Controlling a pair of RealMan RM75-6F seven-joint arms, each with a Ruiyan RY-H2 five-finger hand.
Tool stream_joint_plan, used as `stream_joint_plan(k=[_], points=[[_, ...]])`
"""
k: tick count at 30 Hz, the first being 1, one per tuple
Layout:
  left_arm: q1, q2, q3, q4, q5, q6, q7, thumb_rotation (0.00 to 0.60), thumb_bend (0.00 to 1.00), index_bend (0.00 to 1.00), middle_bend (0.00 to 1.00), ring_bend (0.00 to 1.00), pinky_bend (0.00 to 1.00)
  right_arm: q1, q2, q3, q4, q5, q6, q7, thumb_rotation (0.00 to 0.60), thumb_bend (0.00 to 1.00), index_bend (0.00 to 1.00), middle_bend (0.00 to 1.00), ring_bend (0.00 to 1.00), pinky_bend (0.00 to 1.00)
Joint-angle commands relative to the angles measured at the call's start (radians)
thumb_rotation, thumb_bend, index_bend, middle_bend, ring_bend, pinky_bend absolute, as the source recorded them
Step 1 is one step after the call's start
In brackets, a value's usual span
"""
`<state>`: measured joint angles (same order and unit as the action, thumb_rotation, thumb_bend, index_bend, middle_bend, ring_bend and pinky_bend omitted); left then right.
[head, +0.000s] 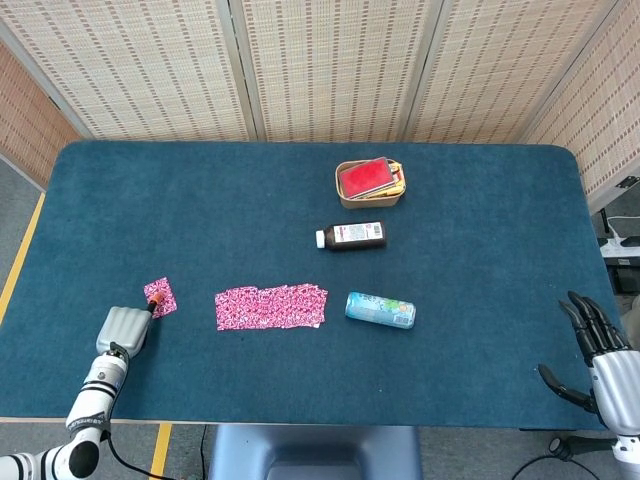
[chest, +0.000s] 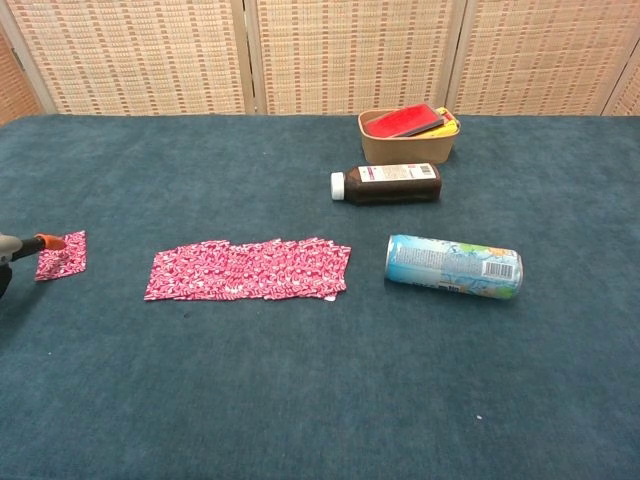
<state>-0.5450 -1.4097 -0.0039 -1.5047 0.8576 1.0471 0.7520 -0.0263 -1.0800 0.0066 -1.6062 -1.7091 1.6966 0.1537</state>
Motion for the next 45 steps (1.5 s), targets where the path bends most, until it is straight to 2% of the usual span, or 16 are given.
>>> stream_joint_plan(k=[1,7,10,19,35,45], points=[[0.019,0.020,0.017,-0.054,0.186,0.062,-0.100,0.600,0.90,0.00,0.71,0.71,0.68,0.000,0.000,0.000,0.000,0.000,0.000,0.000,0.600,0.19,0.00,0.00,0.00,0.21],[0.017,0.044,0.067,-0.110,0.377,0.054,-0.192,0.600,0.90,0.00,0.71,0.71,0.68,0.000,0.001,-0.001,0.000,-0.003,0.001,0.002,0.600,0.19,0.00,0.00,0.00,0.21],[0.003,0.042,0.086,-0.117,0.409,0.015,-0.185,0.600,0.90,0.00,0.71,0.71,0.68,0.000,0.001,-0.001,0.001,-0.003,0.002,0.004,0.600,0.19,0.00,0.00,0.00,0.21],[-0.020,0.007,0.085,-0.112,0.362,-0.056,-0.119,0.600,0.90,0.00,0.71,0.72,0.68,0.000,0.004,0.000,0.003,-0.004,0.005,0.013,0.600,0.19,0.00,0.00,0.00,0.21],[-0.043,-0.040,0.054,-0.082,0.331,-0.072,-0.093,0.600,0.90,0.00,0.71,0.71,0.68,0.001,0.005,0.000,0.001,-0.002,0.002,0.012,0.600,0.19,0.00,0.00,0.00,0.21],[-0.062,-0.077,0.038,-0.019,0.251,-0.109,-0.067,0.600,0.90,0.00,0.71,0.72,0.68,0.001,0.005,-0.001,0.002,-0.003,0.001,0.012,0.600,0.19,0.00,0.00,0.00,0.21]])
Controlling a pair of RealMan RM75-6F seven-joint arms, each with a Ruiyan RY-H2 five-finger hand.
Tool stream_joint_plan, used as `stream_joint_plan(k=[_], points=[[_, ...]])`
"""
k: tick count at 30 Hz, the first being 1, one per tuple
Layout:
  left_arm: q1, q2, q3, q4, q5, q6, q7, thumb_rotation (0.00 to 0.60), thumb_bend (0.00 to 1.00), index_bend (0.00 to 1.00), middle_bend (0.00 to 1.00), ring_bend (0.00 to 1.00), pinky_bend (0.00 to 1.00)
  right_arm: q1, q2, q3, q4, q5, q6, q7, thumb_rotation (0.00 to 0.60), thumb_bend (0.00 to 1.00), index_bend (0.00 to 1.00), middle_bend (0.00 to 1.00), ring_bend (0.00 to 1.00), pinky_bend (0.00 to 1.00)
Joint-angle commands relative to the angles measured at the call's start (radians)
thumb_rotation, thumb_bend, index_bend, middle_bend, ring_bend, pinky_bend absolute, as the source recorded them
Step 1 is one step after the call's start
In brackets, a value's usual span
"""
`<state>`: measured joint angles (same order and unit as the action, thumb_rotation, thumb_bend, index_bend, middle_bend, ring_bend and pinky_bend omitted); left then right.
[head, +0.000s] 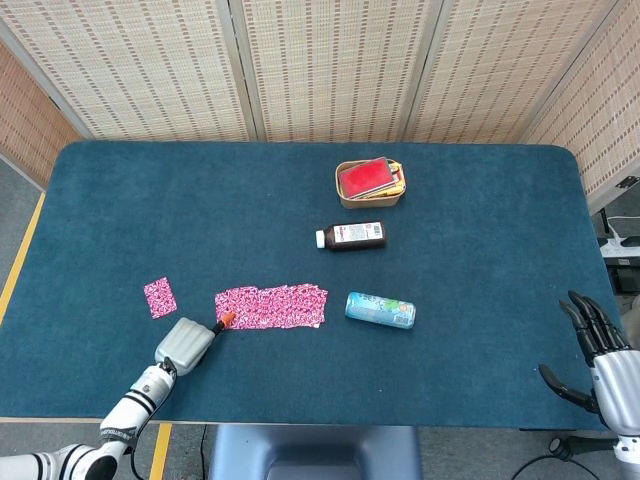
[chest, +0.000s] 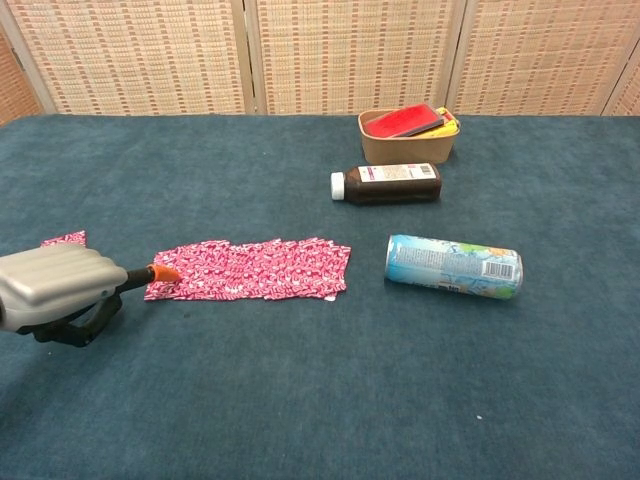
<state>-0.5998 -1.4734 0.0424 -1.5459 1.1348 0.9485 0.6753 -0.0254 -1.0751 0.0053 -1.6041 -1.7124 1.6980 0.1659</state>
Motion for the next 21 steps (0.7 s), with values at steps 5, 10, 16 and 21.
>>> stream_joint_plan(k=[5,10,16,21], points=[[-0.013,-0.026,-0.019,0.046,-0.067,-0.013,0.024,0.600,0.90,0.00,0.71,0.72,0.68,0.000,0.000,0.000,0.000,0.001,-0.001,0.000,0.600,0.19,0.00,0.00,0.00,0.21],[-0.022,-0.033,-0.024,0.056,-0.101,-0.018,0.038,0.600,0.90,0.00,0.71,0.72,0.68,0.000,0.000,0.000,-0.001,0.000,-0.001,-0.001,0.600,0.19,0.00,0.00,0.00,0.21],[-0.048,-0.045,-0.041,0.069,-0.153,-0.025,0.075,0.600,0.90,0.00,0.71,0.72,0.68,0.001,0.000,-0.001,-0.001,0.001,-0.003,-0.002,0.600,0.19,0.00,0.00,0.00,0.21],[-0.080,-0.051,-0.062,0.087,-0.215,-0.042,0.109,0.600,0.90,0.00,0.71,0.72,0.68,0.000,0.002,0.000,-0.001,0.000,-0.001,0.001,0.600,0.19,0.00,0.00,0.00,0.21]])
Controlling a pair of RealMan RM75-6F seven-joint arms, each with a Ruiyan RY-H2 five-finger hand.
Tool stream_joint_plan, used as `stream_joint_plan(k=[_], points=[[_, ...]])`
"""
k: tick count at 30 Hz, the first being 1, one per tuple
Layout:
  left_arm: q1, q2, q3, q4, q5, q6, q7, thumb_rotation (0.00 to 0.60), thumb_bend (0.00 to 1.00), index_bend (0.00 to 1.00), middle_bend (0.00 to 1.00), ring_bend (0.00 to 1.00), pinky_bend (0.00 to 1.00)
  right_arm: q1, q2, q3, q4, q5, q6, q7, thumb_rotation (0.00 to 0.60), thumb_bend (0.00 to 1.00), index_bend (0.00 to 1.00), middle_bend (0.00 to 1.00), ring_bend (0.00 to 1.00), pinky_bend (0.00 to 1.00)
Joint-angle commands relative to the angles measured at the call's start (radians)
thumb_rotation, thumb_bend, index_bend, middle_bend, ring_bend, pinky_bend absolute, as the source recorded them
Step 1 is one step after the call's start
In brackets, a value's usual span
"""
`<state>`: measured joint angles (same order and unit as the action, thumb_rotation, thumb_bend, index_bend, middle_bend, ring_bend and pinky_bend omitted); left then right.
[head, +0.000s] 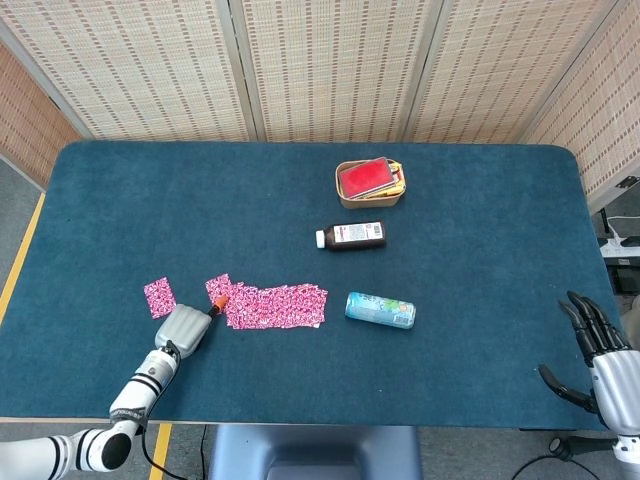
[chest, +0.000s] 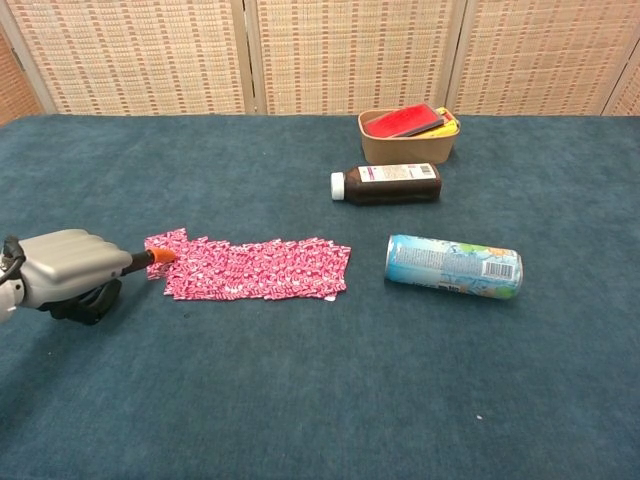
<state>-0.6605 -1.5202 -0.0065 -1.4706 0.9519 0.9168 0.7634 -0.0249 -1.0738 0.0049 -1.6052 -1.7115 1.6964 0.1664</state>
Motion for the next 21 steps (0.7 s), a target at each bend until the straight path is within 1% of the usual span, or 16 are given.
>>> stream_joint_plan(k=[1,9,15,21], points=[[-0.028,-0.005,-0.017,0.016,-0.047,-0.013,0.030,0.600,0.90,0.00,0.71,0.72,0.68,0.000,0.001,0.000,0.000,-0.001,0.002,0.002,0.600,0.19,0.00,0.00,0.00,0.21],[-0.076,-0.005,-0.042,0.043,-0.162,-0.005,0.095,0.600,0.90,0.00,0.71,0.72,0.68,-0.001,0.001,-0.001,0.003,-0.004,0.006,0.008,0.600,0.19,0.00,0.00,0.00,0.21],[-0.109,-0.017,-0.057,0.078,-0.274,0.022,0.158,0.600,0.90,0.00,0.71,0.72,0.68,0.000,0.001,-0.003,0.003,-0.004,0.000,0.002,0.600,0.19,0.00,0.00,0.00,0.21],[-0.134,-0.037,-0.061,0.110,-0.355,0.061,0.215,0.600,0.90,0.00,0.71,0.72,0.68,0.001,0.000,-0.003,0.002,-0.004,-0.002,-0.001,0.600,0.19,0.00,0.00,0.00,0.21]])
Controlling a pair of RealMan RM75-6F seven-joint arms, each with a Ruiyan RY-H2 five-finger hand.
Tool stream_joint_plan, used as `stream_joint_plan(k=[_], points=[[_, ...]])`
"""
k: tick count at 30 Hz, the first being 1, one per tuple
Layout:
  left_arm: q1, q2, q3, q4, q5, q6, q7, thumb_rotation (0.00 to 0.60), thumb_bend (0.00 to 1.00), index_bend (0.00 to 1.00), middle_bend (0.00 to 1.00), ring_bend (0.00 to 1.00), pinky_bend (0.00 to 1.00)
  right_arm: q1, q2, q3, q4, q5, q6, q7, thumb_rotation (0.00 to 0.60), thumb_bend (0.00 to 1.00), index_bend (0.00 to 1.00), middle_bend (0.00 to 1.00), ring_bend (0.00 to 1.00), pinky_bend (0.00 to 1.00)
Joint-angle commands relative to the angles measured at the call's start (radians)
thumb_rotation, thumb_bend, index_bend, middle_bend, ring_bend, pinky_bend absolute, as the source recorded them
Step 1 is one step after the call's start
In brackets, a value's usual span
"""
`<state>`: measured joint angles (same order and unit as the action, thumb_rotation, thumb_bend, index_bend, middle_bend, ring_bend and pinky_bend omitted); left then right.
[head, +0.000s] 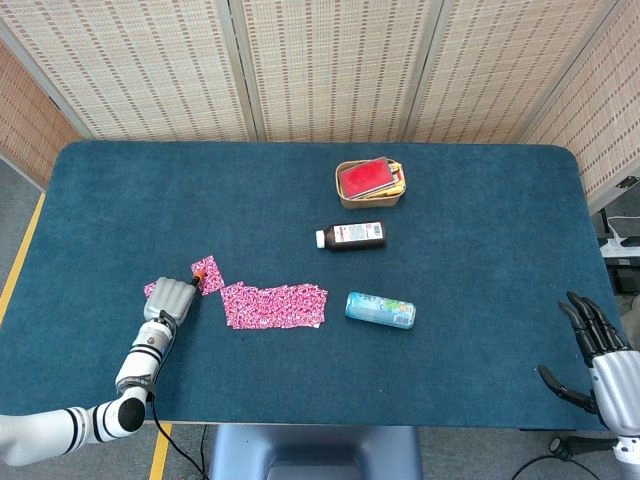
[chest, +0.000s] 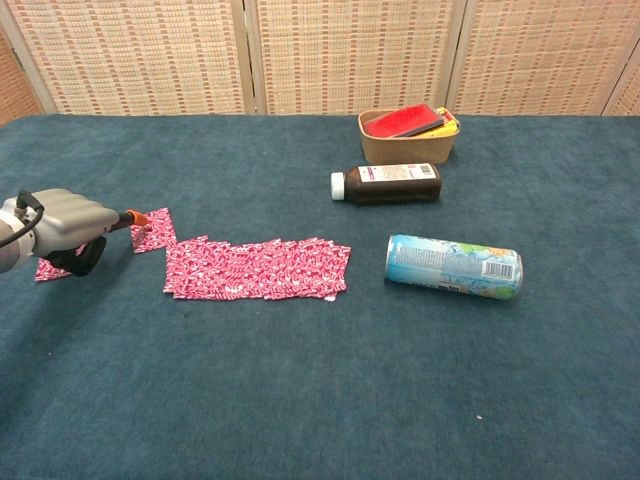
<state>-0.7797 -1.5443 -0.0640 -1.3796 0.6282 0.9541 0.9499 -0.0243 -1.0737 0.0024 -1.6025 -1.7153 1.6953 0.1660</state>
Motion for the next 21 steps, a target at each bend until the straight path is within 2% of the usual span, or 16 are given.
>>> stream_joint_plan(k=[1,5,14,21], points=[[-0.019,-0.018,-0.003,0.023,-0.042,0.033,0.041,0.600,0.90,0.00,0.71,0.72,0.69,0.000,0.000,0.000,-0.001,0.000,-0.002,-0.001,0.600,0.19,0.00,0.00,0.00,0.21],[-0.022,-0.016,0.000,0.007,-0.048,0.050,0.045,0.600,0.90,0.00,0.71,0.72,0.69,0.000,0.001,0.001,-0.001,0.001,0.000,0.001,0.600,0.19,0.00,0.00,0.00,0.21],[-0.016,0.027,0.030,-0.098,0.013,0.054,0.010,0.600,0.89,0.00,0.71,0.72,0.69,0.000,0.000,0.000,-0.003,0.001,-0.002,-0.003,0.600,0.19,0.00,0.00,0.00,0.21],[-0.043,0.018,0.033,-0.073,-0.038,0.013,0.019,0.600,0.90,0.00,0.71,0.72,0.69,0.000,0.002,-0.001,-0.002,0.000,-0.001,0.000,0.600,0.19,0.00,0.00,0.00,0.21]])
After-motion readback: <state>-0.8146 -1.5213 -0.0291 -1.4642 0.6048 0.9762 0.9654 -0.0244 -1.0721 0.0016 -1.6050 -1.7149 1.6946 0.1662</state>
